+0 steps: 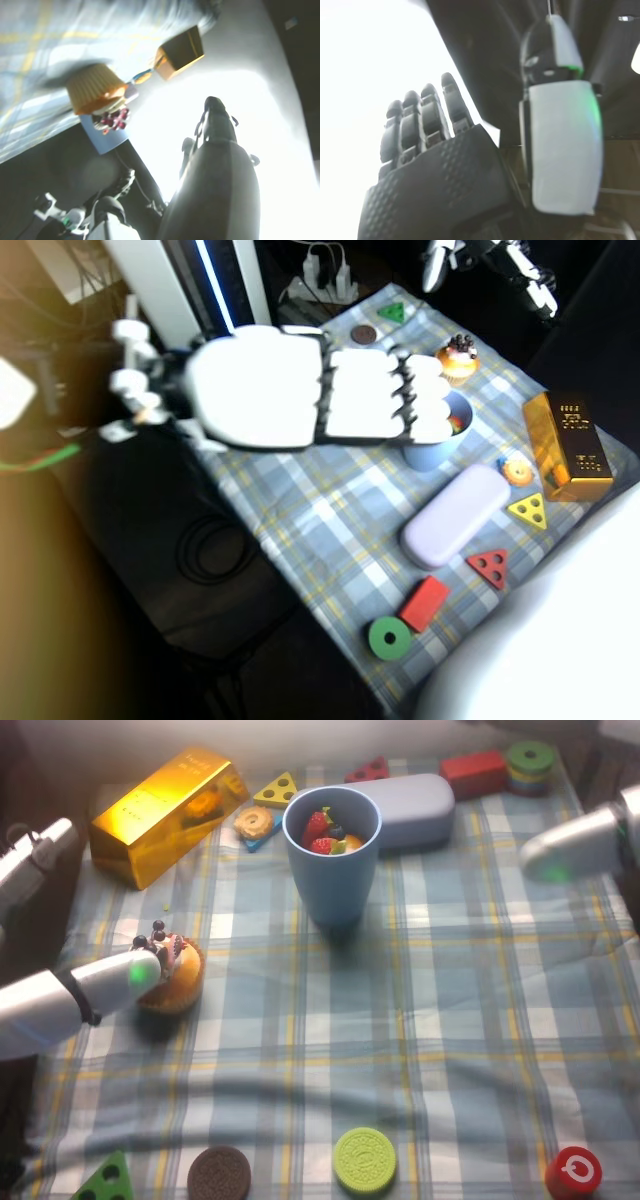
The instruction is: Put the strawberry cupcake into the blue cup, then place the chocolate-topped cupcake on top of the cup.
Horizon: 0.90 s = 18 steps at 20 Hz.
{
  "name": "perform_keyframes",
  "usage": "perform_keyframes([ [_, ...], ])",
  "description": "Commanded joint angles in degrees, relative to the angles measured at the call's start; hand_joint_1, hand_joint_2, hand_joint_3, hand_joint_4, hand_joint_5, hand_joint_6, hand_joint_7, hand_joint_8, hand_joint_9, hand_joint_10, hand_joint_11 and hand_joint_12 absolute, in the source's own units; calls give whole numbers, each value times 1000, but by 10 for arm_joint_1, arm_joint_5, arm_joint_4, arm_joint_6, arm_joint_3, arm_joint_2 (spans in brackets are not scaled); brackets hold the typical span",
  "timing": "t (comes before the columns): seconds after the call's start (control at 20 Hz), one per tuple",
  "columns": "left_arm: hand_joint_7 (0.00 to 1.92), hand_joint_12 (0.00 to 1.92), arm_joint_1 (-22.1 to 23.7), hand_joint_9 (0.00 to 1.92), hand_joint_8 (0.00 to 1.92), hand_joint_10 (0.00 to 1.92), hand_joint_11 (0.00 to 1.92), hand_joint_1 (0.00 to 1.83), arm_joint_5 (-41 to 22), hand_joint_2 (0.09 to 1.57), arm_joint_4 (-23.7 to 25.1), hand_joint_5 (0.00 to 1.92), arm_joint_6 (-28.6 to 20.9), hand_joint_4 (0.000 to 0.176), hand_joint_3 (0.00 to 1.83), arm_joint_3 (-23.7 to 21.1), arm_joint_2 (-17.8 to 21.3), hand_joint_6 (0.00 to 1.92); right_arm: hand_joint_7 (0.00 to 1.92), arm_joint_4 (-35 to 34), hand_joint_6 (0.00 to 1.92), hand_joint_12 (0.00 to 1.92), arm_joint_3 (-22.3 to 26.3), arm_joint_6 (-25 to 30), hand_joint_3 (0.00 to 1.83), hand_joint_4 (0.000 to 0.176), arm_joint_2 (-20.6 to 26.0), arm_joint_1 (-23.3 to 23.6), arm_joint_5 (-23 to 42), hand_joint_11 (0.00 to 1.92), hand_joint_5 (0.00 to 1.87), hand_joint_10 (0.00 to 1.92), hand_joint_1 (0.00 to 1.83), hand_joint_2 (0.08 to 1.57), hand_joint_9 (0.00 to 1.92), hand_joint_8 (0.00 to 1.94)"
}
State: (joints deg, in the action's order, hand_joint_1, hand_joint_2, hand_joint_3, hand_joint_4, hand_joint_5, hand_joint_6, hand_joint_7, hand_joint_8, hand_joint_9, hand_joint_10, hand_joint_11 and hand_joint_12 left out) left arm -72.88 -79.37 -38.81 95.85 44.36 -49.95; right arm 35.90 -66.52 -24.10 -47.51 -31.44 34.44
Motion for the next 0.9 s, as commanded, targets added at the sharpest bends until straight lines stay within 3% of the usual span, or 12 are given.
perform_keyframes([
  [0.0,91,483,1,143,1,2,0,560,-58,778,18,189,-4,87,0,0,3,0,0,-59,0,0,10,-33,0,60,8,0,55,0,0,0,0,875,0,0],
  [0.05,131,588,-3,185,1,3,0,594,-58,768,16,199,-4,93,0,-2,3,0,0,-98,0,0,27,-76,0,13,23,-19,60,0,0,0,0,824,0,0],
  [0.15,153,585,-5,190,3,1,0,640,-56,759,15,203,-4,94,0,-3,3,0,0,-145,0,0,38,-97,0,0,36,-52,80,0,0,0,0,812,0,0],
  [0.2,126,485,-5,152,4,4,0,649,-54,763,15,193,-4,114,1,-2,2,2,0,-169,0,0,39,-97,0,0,40,-75,98,0,0,0,0,821,0,0],
  [0.25,117,459,-4,145,2,4,0,663,-51,772,16,187,-4,104,4,-1,1,0,0,-199,0,0,38,-99,0,0,42,-98,119,0,0,0,0,828,0,0],
  [0.4,153,480,2,179,0,0,0,732,-44,792,15,204,-4,105,2,6,-11,0,0,-299,0,0,45,-108,7,0,49,-198,204,0,0,0,0,852,0,0],
  [0.5,193,518,5,202,9,4,0,757,-28,815,15,236,-4,72,5,15,-19,4,0,-348,0,0,59,-122,12,0,54,-250,246,0,0,0,0,870,0,0],
  [0.6,200,368,6,184,3,3,0,699,-20,835,13,211,-10,95,5,23,-27,0,0,-387,0,0,70,-134,17,0,54,-293,283,0,0,0,0,895,0,0],
  [0.65,191,245,6,166,3,3,0,695,-17,854,11,182,-13,83,7,27,-31,4,0,-404,0,0,74,-137,15,0,54,-316,300,0,0,0,0,896,0,0],
  [0.7,159,141,8,134,2,2,0,671,-14,865,10,137,-13,92,6,30,-33,3,0,-415,0,0,77,-141,16,0,55,-329,311,0,0,0,0,902,0,0],
  [0.75,135,50,12,98,2,3,0,680,-9,870,10,129,-13,85,4,34,-37,2,0,-427,0,0,81,-143,10,0,57,-347,323,0,0,0,0,893,0,0],
  [0.85,162,32,23,122,11,13,10,679,4,892,14,142,-13,93,8,42,-40,5,0,-444,0,0,86,-143,10,0,59,-372,345,0,0,0,0,902,0,0],
])
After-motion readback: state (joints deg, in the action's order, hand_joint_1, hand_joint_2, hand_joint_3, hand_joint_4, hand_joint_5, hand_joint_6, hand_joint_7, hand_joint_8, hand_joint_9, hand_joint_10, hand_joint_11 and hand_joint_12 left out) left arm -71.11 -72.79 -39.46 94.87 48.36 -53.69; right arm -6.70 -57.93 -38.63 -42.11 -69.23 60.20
